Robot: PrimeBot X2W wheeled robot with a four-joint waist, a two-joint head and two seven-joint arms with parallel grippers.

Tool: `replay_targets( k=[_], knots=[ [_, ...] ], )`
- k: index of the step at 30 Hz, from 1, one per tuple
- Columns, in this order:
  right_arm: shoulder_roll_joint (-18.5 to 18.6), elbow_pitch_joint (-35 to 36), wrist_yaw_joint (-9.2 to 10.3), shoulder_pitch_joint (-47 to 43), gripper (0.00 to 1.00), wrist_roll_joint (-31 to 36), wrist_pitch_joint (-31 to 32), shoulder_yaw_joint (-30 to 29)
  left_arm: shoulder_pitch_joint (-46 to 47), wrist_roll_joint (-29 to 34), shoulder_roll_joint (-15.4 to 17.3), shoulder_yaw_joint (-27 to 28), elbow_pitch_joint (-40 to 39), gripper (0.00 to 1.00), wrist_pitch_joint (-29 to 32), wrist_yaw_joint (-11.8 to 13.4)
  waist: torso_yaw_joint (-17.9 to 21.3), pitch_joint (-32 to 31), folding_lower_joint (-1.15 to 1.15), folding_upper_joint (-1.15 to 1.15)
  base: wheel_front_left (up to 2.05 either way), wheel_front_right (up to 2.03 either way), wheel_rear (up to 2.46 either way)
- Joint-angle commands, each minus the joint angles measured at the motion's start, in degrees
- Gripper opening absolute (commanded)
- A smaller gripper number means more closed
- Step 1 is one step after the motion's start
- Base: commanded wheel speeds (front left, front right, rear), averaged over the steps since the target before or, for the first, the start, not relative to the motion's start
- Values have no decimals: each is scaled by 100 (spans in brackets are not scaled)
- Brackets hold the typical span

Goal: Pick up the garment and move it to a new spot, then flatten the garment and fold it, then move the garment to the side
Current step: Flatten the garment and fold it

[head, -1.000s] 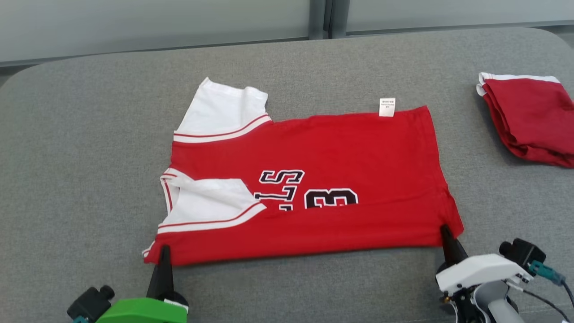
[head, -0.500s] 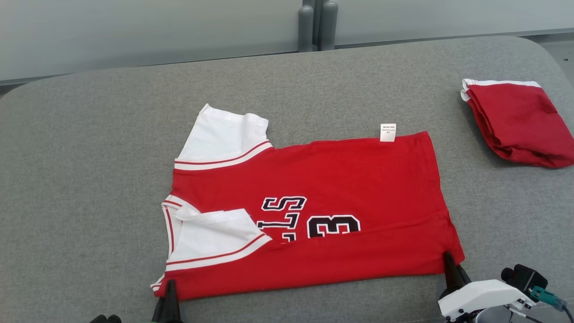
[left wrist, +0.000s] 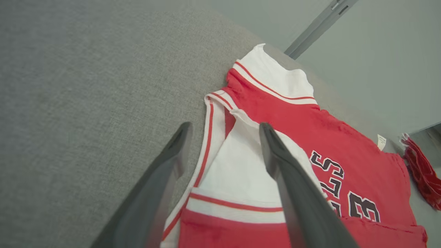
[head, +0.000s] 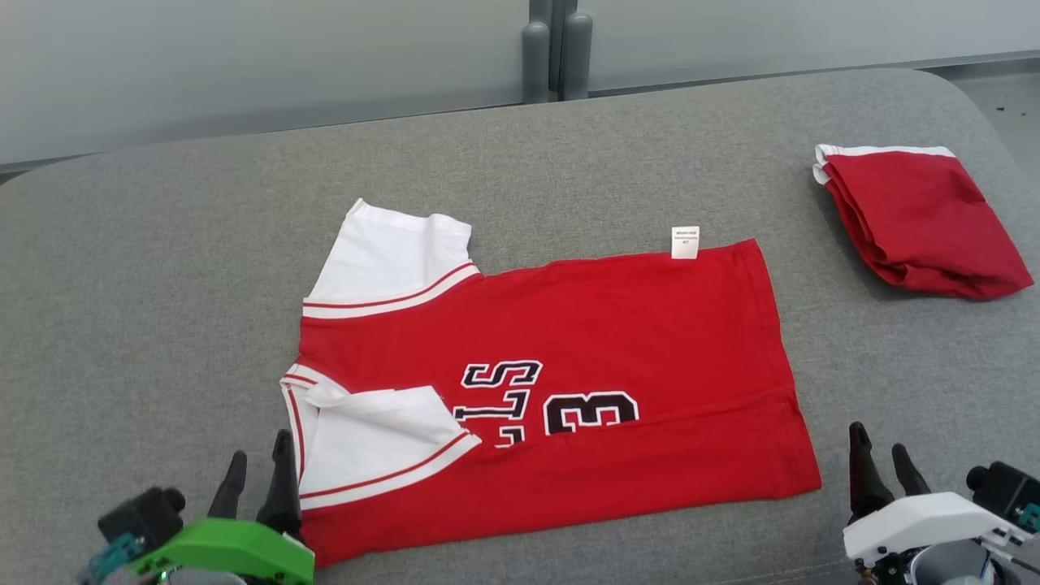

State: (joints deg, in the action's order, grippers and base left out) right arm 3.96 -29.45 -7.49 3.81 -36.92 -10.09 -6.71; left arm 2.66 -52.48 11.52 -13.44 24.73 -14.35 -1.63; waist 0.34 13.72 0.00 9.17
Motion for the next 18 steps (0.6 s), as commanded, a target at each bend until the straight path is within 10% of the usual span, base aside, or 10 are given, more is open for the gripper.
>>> replay_targets(
  k=[1, 18],
  knots=[
    [24, 137, 0, -49, 100, 148, 55, -38, 218, 182, 114, -84, -5, 100, 67, 30, 33, -4, 0, 0, 0, 0, 0],
    [95, 2039, -1, 410, 100, 690, 1013, 416, 3396, 1172, 458, -877, 1159, 100, 1393, 128, 547, 1144, 0, 0, 0, 0, 0]
  ],
)
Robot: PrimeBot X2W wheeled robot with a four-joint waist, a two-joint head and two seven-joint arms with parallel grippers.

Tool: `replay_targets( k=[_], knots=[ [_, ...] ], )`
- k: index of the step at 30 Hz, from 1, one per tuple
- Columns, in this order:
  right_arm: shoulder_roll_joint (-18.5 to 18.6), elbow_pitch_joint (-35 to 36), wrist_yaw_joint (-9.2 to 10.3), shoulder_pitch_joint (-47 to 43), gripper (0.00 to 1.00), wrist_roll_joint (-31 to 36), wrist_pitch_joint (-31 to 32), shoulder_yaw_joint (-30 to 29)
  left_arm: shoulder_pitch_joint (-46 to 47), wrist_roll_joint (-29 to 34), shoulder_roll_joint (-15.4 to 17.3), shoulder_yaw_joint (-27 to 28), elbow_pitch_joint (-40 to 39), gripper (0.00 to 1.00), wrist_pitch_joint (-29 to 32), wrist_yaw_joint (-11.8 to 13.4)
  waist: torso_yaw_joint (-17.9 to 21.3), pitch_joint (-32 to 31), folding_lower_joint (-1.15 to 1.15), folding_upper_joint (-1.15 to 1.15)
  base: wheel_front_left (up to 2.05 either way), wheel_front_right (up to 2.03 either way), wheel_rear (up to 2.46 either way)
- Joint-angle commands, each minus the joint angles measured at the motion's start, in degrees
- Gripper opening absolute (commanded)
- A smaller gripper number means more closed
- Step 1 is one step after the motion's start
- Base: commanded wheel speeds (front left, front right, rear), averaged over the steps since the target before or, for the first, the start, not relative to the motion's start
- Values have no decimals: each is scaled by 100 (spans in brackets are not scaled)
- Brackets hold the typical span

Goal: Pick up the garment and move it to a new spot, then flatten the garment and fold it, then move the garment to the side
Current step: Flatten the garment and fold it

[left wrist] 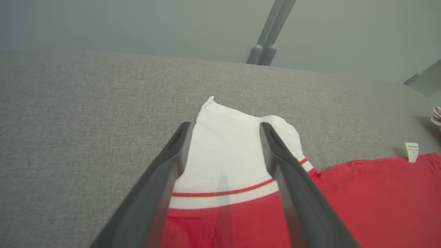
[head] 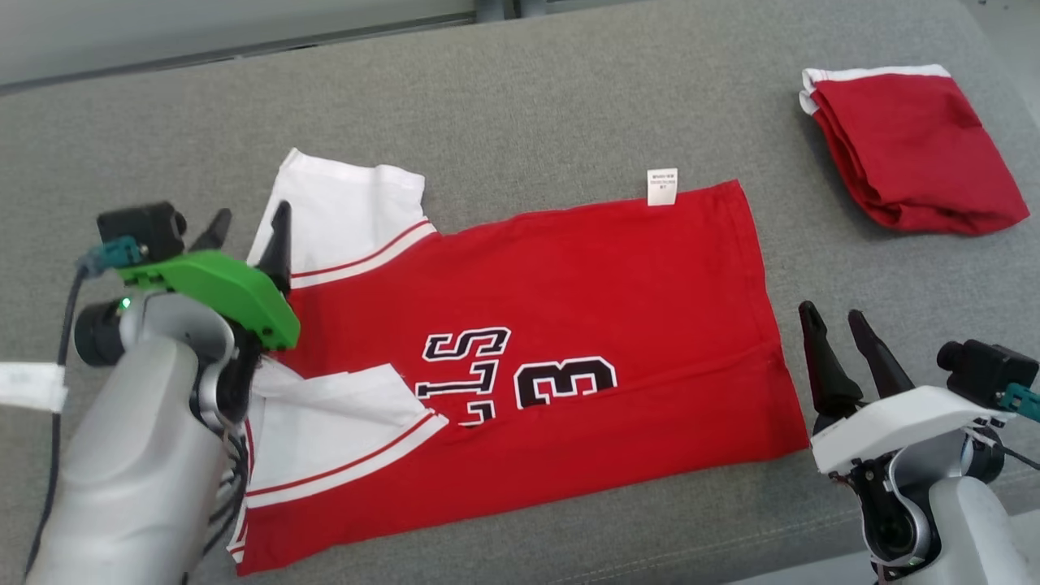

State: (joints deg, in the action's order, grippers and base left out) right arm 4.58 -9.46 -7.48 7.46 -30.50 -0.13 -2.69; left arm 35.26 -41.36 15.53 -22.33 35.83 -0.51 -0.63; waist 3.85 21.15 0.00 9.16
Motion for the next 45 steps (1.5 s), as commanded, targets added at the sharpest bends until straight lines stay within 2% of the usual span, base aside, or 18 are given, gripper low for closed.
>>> replay_targets(
  k=[1, 7, 14, 22, 26, 27, 28, 29, 31, 32, 40, 45],
  knots=[
    [40, 123, -2, 94, 100, 56, 49, 63, 329, 82, 62, 12, 173, 100, 51, 61, 228, 510, 0, 0, 0, 0, 0],
    [60, 645, -2, 382, 100, 57, 185, 336, 1349, 344, 185, -161, 928, 100, 515, 170, 450, 1115, 0, 0, 0, 0, 0],
    [92, 1047, -2, 483, 100, 80, 226, 425, 2133, 587, 208, -432, 1578, 100, 1014, 212, 547, 1442, 0, 0, 0, 0, 0],
    [89, 1237, -2, 389, 100, 59, 242, 435, 2539, 735, 184, -495, 1958, 100, 885, 427, 577, 1574, 0, 0, 0, 0, 0],
    [78, 1280, -2, 358, 100, 70, 237, 422, 2583, 682, 148, -518, 2163, 100, 911, 355, 587, 1598, 0, 0, 0, 0, 0],
    [77, 1291, -2, 350, 100, 68, 235, 409, 2595, 669, 129, -522, 2185, 82, 884, 328, 580, 1599, 0, 0, 0, 0, 0],
    [78, 1300, -2, 341, 100, 71, 233, 397, 2600, 667, 113, -529, 2207, 59, 869, 309, 571, 1597, 0, 0, 0, 0, 0],
    [79, 1306, -2, 330, 100, 78, 230, 384, 2600, 680, 106, -551, 2238, 45, 872, 285, 562, 1590, 0, 0, 0, 0, 0],
    [80, 1324, -2, 329, 100, 97, 227, 358, 2602, 700, 99, -594, 2304, 24, 872, 240, 539, 1565, 0, 0, 0, 0, 0],
    [76, 1338, -2, 333, 100, 103, 227, 357, 2613, 696, 99, -606, 2323, 0, 869, 220, 524, 1552, 0, 0, 0, 0, 0],
    [164, 1205, -2, 682, 100, 269, 462, 263, 2609, 653, 27, -660, 2307, 0, 605, 44, 342, 1389, 0, 0, 0, 0, 0],
    [435, 883, -2, 1185, 100, 464, 914, 254, 2561, 637, -39, -702, 2123, 0, 390, -141, 166, 1319, 0, 0, 0, 0, 0]
  ],
)
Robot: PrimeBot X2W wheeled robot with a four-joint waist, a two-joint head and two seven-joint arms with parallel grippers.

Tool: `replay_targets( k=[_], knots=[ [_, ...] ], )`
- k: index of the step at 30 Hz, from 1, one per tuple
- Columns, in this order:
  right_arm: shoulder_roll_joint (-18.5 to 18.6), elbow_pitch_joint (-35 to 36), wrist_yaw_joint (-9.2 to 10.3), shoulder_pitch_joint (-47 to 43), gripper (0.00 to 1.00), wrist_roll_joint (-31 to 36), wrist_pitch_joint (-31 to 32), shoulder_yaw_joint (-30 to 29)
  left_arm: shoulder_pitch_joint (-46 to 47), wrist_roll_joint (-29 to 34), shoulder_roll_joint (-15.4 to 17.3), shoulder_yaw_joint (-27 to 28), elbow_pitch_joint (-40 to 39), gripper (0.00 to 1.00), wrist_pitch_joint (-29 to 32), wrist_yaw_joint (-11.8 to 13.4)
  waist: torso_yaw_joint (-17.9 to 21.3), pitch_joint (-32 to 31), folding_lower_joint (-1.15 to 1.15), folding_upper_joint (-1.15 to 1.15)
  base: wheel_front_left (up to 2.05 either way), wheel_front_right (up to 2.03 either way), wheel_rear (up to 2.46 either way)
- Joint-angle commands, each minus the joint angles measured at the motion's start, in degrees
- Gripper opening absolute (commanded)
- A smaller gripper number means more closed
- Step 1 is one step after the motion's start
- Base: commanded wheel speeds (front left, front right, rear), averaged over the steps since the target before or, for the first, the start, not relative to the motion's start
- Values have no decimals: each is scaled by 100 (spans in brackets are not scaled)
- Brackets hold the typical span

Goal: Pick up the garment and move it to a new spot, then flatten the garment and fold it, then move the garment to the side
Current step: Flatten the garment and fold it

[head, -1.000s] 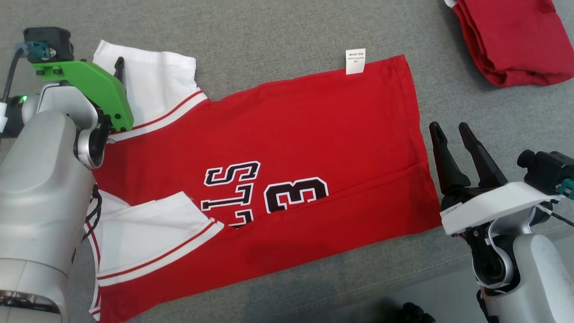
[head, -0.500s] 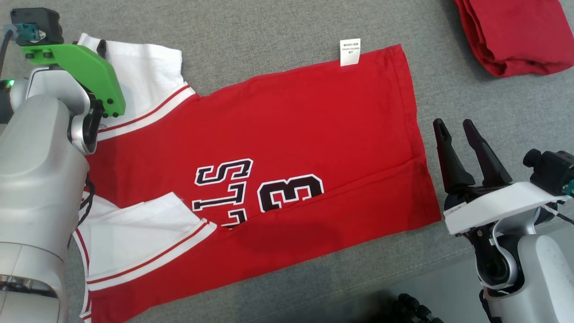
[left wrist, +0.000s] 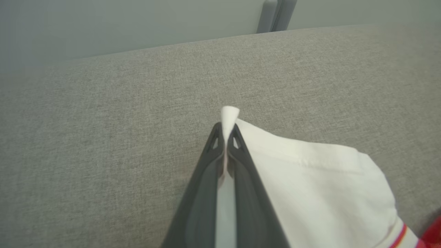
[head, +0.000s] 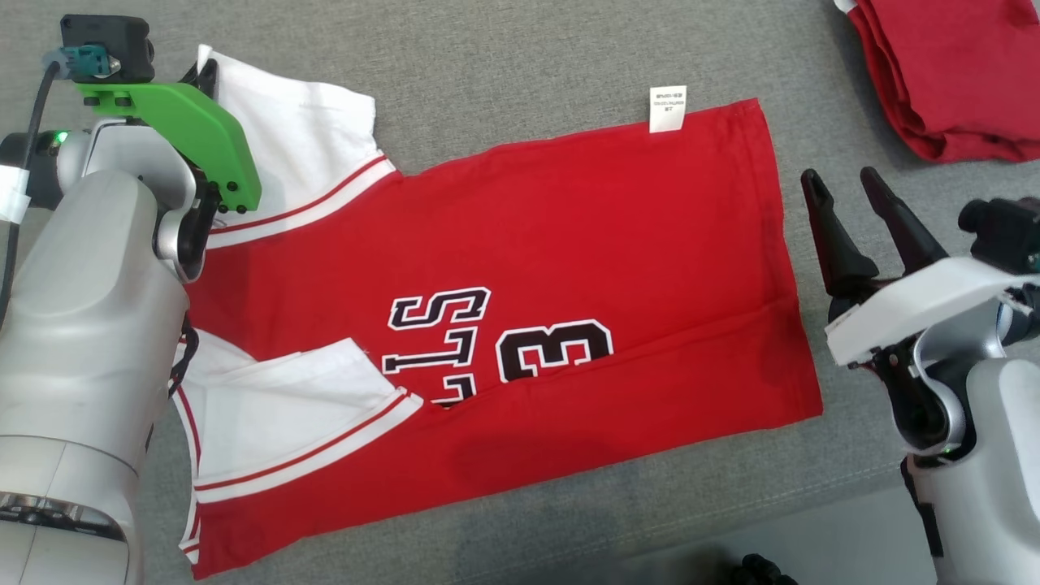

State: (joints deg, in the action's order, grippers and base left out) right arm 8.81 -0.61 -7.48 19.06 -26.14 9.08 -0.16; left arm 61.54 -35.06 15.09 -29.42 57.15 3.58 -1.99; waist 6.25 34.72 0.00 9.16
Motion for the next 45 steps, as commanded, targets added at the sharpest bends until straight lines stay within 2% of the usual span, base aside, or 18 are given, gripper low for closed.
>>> replay_targets(
  k=[1, 6, 13, 25, 26, 27, 28, 30, 33, 35, 45],
  knots=[
    [83, -94, -2, 146, 100, 35, 104, 13, -69, 15, 0, -6, -61, 0, -47, -33, -119, -38, 0, 1, 0, 0, 0],
    [470, -705, -2, 832, 100, 1, 613, 140, -115, -12, -39, -54, -272, 0, -107, -94, -322, 2, 0, 1, 0, 0, 0],
    [866, -1724, -2, 1712, 100, -127, 1169, 539, -145, -101, -86, -50, -479, 0, -112, -52, -477, 131, 0, 1, 0, 0, 0],
    [1208, -2751, -2, 2562, 100, -346, 1397, 1236, -160, -171, -55, -75, -654, 0, -85, 1, -576, 246, 0, 1, 0, 0, 0],
    [1228, -2799, -2, 2601, 85, -378, 1401, 1287, -162, -178, -46, -78, -664, 0, -85, 0, -581, 248, 0, 1, 0, 0, 0],
    [1250, -2843, -2, 2636, 61, -396, 1387, 1329, -166, -184, -39, -81, -675, 0, -84, 4, -583, 248, 0, 1, 0, 0, 0],
    [1268, -2880, -2, 2668, 45, -424, 1377, 1388, -170, -187, -33, -84, -687, 0, -78, 6, -584, 247, 0, 1, 0, 0, 0],
    [1303, -2926, -2, 2715, 31, -503, 1362, 1516, -177, -192, -22, -85, -712, 0, -67, 3, -585, 245, 0, 1, 0, 0, 0],
    [1349, -3001, -2, 2761, 16, -645, 1325, 1677, -211, -225, -2, -86, -748, 0, -48, -1, -593, 240, 0, 1, 0, 0, 0],
    [1383, -3065, -2, 2818, 0, -694, 1258, 1753, -226, -239, 3, -87, -776, 0, -41, -4, -602, 241, 0, 1, 0, 0, 0],
    [1501, -3340, -1, 2847, 0, -858, 617, 1988, -491, -422, 67, 32, -1101, 0, -241, -74, -640, 48, 0, 1, 0, 0, 0]
  ],
)
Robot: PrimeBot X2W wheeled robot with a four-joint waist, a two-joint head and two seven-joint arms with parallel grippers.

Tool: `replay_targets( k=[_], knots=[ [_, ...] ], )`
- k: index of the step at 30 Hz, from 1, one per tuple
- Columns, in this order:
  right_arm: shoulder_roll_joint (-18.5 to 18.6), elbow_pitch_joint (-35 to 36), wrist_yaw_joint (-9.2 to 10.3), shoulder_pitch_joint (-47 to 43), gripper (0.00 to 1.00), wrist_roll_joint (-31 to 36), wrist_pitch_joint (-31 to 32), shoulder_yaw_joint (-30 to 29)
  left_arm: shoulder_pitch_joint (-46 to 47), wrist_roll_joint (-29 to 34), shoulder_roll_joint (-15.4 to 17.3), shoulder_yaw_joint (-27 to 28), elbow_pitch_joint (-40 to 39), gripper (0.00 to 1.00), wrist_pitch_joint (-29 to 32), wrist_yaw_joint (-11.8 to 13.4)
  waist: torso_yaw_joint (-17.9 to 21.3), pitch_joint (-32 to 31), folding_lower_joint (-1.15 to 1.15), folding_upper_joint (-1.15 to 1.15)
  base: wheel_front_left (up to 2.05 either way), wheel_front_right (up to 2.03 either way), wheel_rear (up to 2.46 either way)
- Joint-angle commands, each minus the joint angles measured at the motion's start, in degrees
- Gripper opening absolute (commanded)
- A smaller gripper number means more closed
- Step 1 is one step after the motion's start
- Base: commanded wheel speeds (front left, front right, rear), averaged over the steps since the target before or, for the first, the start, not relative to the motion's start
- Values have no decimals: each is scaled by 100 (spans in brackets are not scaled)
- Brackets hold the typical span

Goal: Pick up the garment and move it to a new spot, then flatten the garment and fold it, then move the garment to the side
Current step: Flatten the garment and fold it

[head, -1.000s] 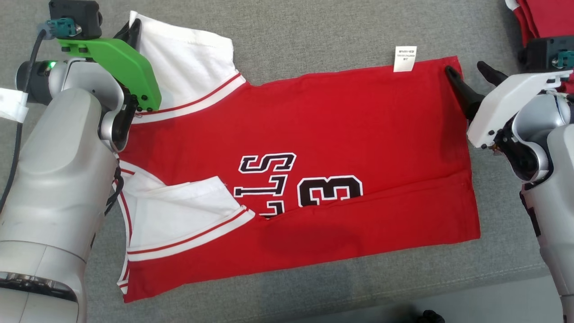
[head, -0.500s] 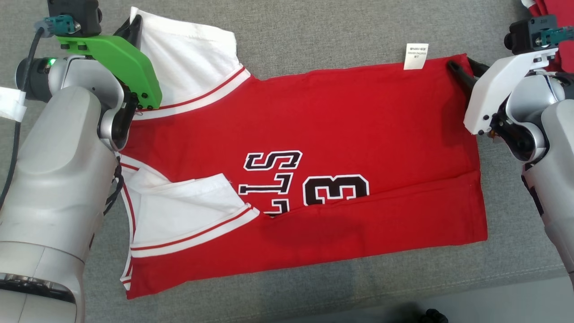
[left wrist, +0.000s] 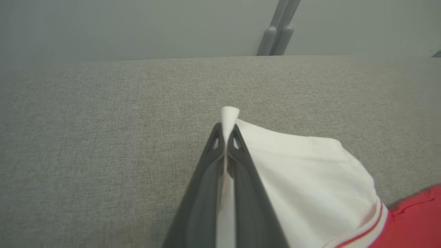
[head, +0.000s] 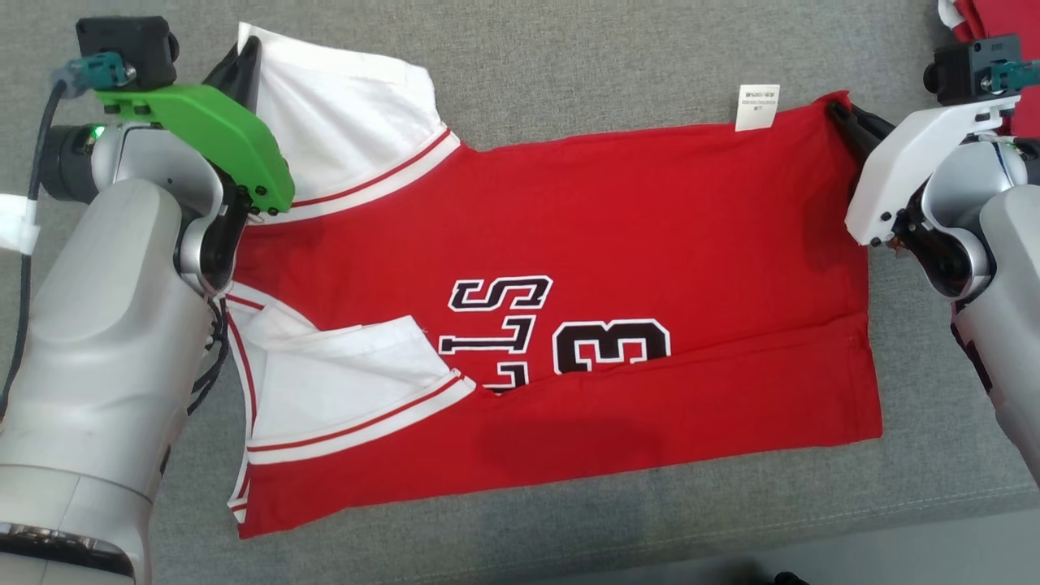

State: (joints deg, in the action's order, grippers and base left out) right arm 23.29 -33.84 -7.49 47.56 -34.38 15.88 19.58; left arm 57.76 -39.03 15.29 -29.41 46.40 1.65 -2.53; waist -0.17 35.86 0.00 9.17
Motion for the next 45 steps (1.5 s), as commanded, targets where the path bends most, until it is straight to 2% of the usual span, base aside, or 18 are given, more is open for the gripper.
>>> replay_targets(
  k=[1, 9, 16, 17, 18, 22, 28, 33, 45],
  knots=[
    [74, -5, 0, -45, 0, -70, -127, 58, -181, -63, 70, 52, -93, 0, -72, -44, 2, -105, 0, 0, 0, 0, 0],
    [334, 332, 0, -616, 0, -465, -711, 366, -1082, -201, 369, 168, -1013, 0, -562, -62, -49, -518, 0, 0, 0, 0, 0],
    [568, 806, 0, -1402, 0, -757, -1227, 418, -2342, -234, 785, 241, -2370, 0, -761, 272, -109, -944, 0, 0, 0, 0, 0],
    [568, 806, 0, -1402, 0, -757, -1227, 418, -2342, -234, 785, 241, -2370, 0, -761, 272, -109, -944, 0, 0, 0, 0, 0],
    [612, 951, 0, -1661, 0, -813, -1332, 427, -2765, -258, 917, 261, -2822, 0, -742, 418, -117, -1071, 0, 0, 0, 0, 0],
    [721, 1223, 0, -2197, 0, -842, -1485, 395, -3657, -278, 1116, 259, -3717, 0, -674, 776, -128, -1305, 0, 0, 0, 0, 0],
    [744, 1431, 0, -2910, 0, -793, -1584, 267, -4785, -472, 1193, 229, -4640, 0, -588, 1199, -101, -1536, 0, 0, 0, 0, 0],
    [651, 1338, 0, -3186, 0, -661, -1661, 209, -5306, -611, 1131, 194, -4785, 0, -629, 1363, -67, -1646, 0, 0, 0, 0, 0],
    [508, 954, 0, -3141, 0, -406, -2013, 488, -5471, -793, 861, 63, -3999, 0, -808, 1133, 4, -1681, 0, 0, 0, 0, 0]
  ],
)
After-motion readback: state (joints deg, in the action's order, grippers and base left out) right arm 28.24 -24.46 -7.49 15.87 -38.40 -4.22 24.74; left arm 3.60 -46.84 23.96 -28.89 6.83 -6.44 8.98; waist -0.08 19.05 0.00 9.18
